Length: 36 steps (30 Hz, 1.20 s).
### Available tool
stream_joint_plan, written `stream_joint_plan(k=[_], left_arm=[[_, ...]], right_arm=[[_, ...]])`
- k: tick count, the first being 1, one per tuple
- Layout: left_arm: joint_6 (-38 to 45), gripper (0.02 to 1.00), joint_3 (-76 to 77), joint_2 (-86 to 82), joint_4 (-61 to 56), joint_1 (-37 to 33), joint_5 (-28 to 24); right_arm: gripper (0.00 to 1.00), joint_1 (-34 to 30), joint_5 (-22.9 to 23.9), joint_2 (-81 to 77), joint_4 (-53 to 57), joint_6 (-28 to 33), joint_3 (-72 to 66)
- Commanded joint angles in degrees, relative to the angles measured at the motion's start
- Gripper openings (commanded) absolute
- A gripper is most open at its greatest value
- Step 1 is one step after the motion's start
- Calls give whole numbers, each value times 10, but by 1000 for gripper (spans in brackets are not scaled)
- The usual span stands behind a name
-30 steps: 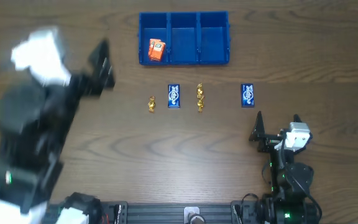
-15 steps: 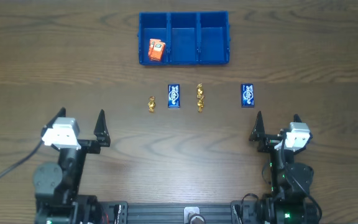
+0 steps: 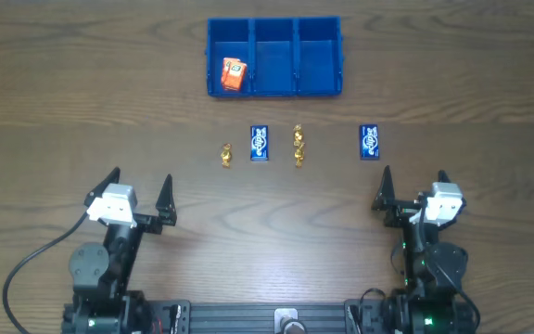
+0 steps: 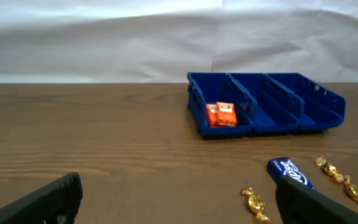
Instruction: Sort Candies Into Trays
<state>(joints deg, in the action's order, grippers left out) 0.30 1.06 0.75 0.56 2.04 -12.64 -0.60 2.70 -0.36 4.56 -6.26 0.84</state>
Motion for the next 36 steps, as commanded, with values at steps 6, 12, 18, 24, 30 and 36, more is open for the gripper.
stream_joint_plan(k=[6, 12, 18, 24, 30, 36], left_arm=[[8, 998, -8, -5, 25, -2, -22], [8, 998, -8, -5, 25, -2, -22], [8, 998, -8, -5, 25, -2, -22], [8, 998, -8, -5, 25, -2, -22], [8, 998, -8, -5, 25, -2, -22], [8, 996, -8, -5, 25, -2, -22]], right_arm=[[1000, 2, -3, 2, 0, 5, -4], [1000, 2, -3, 2, 0, 5, -4], [1000, 2, -3, 2, 0, 5, -4], [1000, 2, -4, 2, 0, 3, -4], [1000, 2, -30, -49, 38, -72, 50], [1000, 2, -58, -281, 188, -34, 304]])
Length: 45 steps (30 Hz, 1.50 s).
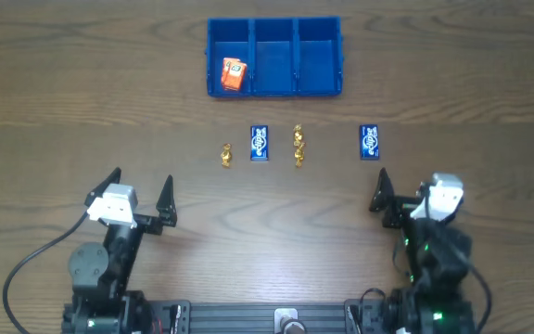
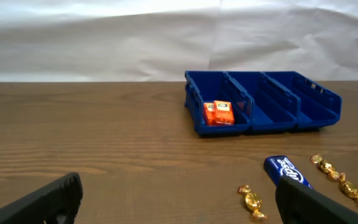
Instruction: Sort Candies Into Trays
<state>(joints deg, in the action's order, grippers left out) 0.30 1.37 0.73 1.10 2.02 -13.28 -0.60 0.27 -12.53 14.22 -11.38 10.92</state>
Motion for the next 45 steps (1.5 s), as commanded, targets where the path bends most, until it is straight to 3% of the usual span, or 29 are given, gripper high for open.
stream_joint_plan(k=[1, 7, 12, 18, 23, 33, 42, 45], left_arm=[[9, 998, -11, -5, 19, -2, -16], [9, 998, -11, -5, 19, -2, -16], [8, 998, -11, -5, 19, -2, -16], [8, 998, -11, -5, 19, -2, -16], [8, 998, -11, -5, 19, -2, -16], [9, 998, -11, -5, 19, -2, -16], [8, 998, -11, -5, 19, -2, -16], [8, 998, -11, -5, 19, -2, -16]], right_arm=[[1000, 2, -34, -209, 129, 19, 257], [1000, 2, -34, -489, 360, 40, 533], [1000, 3, -34, -685, 458, 42, 644], [1000, 26, -34, -835, 434, 44, 649], [1000, 52, -7, -925, 398, 44, 649], [1000, 57, 23, -982, 353, 44, 648], [1000, 57, 19, -1025, 334, 43, 648], [919, 55, 4, -1025, 327, 44, 648]])
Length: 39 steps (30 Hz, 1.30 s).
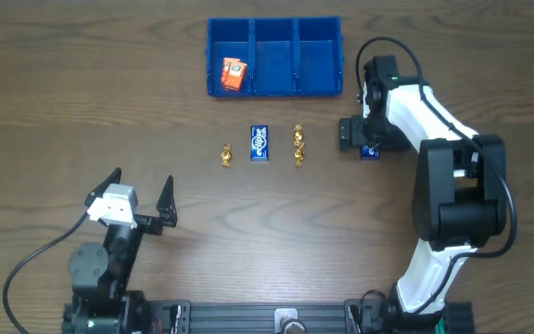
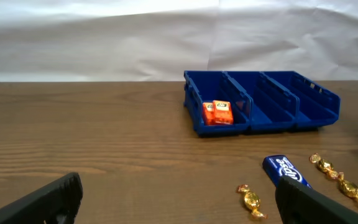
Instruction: Sort Candies Into Trays
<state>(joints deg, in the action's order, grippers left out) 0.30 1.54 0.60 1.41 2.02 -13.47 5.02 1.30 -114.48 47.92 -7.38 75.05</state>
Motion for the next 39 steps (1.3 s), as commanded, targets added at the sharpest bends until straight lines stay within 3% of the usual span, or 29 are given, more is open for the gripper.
stream_joint_plan(k=[1, 11, 16, 24, 28, 33, 39], left_arm=[[9, 998, -13, -4, 16, -2, -14], [8, 998, -13, -4, 16, -2, -14], [8, 1000, -13, -4, 16, -2, -14], [8, 998, -13, -4, 16, -2, -14], [8, 998, -13, -4, 16, -2, -14], [8, 998, -13, -4, 16, -2, -14], [8, 998, -13, -4, 16, -2, -14]], right_arm=[[864, -3, -13, -6, -12, 4, 7], [419, -12, -25, -6, -23, 4, 2], [340, -12, -25, -6, -22, 3, 2], [308, 26, -4, 47, -13, -7, 19], [255, 67, 23, 99, -9, -35, 69], [264, 146, 97, 120, -14, -81, 186], [264, 207, 143, 90, -109, -109, 245]])
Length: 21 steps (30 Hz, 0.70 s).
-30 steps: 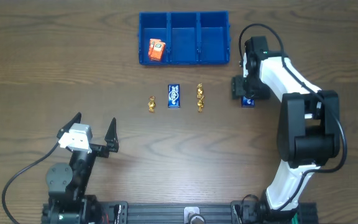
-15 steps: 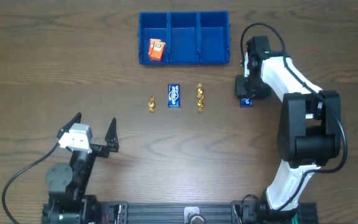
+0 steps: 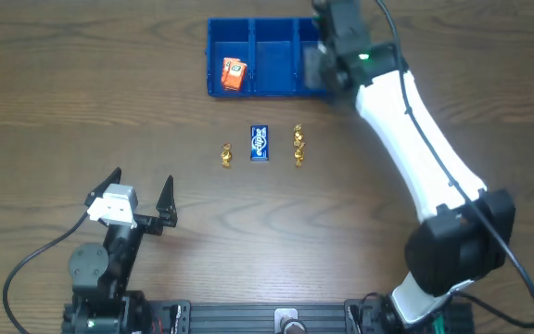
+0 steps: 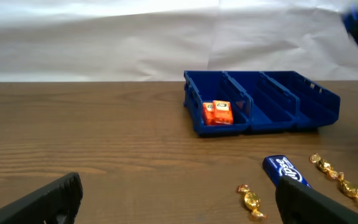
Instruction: Sort Candies Into Trays
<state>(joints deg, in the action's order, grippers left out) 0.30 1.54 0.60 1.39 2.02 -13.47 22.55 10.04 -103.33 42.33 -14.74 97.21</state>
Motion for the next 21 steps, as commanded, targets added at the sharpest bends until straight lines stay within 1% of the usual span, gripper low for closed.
stream_joint_plan(k=[1, 4, 8, 10, 14, 21], left_arm=[[8, 998, -13, -4, 16, -2, -14], [8, 996, -13, -4, 16, -2, -14], [8, 998, -13, -4, 16, -2, -14], [8, 996, -13, -4, 16, -2, -14], [8, 998, -13, -4, 16, -2, -14], [8, 998, -13, -4, 16, -2, -14]], right_arm=[[261, 37, 56, -28, -75, -35, 24], [268, 52, 56, -61, -129, -35, 24], [270, 58, 58, -114, -171, -36, 24], [270, 58, 58, -138, -183, -36, 24], [272, 58, 58, -186, -190, -61, 35], [275, 59, 58, -195, -201, -63, 36]])
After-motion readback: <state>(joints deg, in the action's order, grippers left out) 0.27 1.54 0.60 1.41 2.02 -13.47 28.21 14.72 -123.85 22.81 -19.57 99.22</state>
